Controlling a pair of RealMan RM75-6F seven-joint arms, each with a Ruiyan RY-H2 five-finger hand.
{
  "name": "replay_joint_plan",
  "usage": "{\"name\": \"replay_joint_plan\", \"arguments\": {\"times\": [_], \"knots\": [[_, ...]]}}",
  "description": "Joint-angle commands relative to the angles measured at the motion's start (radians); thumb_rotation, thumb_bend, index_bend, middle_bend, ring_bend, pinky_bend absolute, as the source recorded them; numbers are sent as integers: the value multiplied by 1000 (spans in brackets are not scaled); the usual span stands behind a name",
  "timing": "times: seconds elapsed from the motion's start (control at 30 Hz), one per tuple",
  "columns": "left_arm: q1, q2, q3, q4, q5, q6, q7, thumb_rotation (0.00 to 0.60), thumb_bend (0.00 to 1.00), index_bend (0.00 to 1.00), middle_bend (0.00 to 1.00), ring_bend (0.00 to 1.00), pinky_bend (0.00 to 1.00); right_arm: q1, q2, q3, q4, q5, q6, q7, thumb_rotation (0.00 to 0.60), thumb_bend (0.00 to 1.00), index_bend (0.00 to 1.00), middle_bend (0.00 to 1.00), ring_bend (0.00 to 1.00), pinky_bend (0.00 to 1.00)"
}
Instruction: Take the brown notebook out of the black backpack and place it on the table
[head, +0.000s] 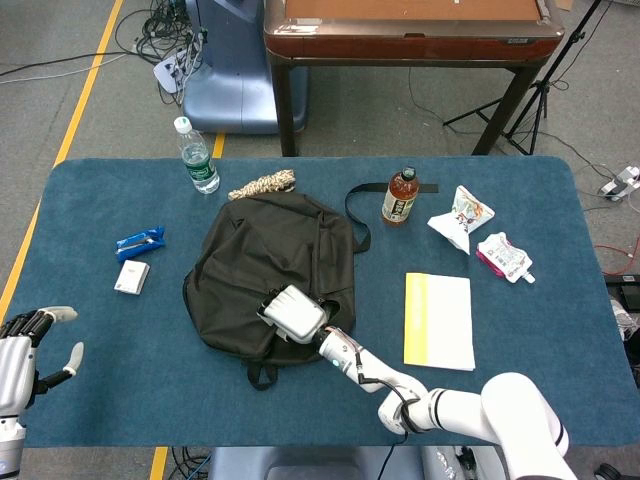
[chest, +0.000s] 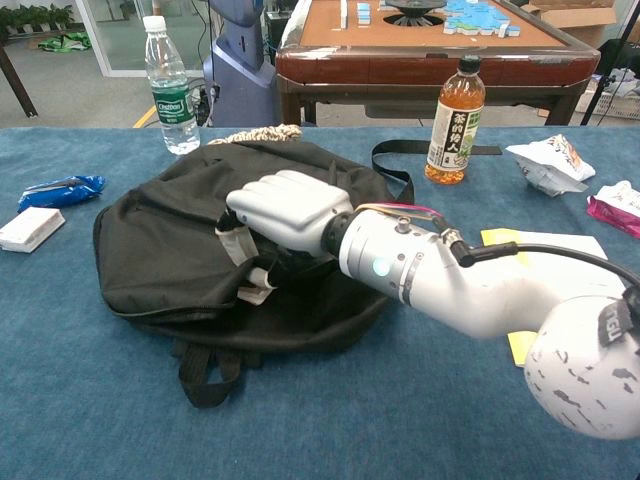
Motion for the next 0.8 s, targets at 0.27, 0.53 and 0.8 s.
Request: {"name": "replay_joint_plan", "arguments": {"times": [0.27, 0.53, 0.8], "knots": [[-58, 14, -32, 27, 2, -65, -44, 600, 327, 360, 318, 256, 198, -80, 90, 124, -142, 134, 79, 96, 600, 536, 776, 568, 440, 592], [-141, 28, -44, 72, 61, -153, -112, 600, 327, 364, 318, 257, 198, -124, 122, 194, -201, 255, 129, 58, 600, 536, 785, 569, 444, 593], [-246, 12, -33, 164, 176, -242, -231, 600, 327, 384, 318, 261, 197, -137, 98, 228, -177, 376, 133, 12, 600, 536, 785, 569, 443, 592]]}}
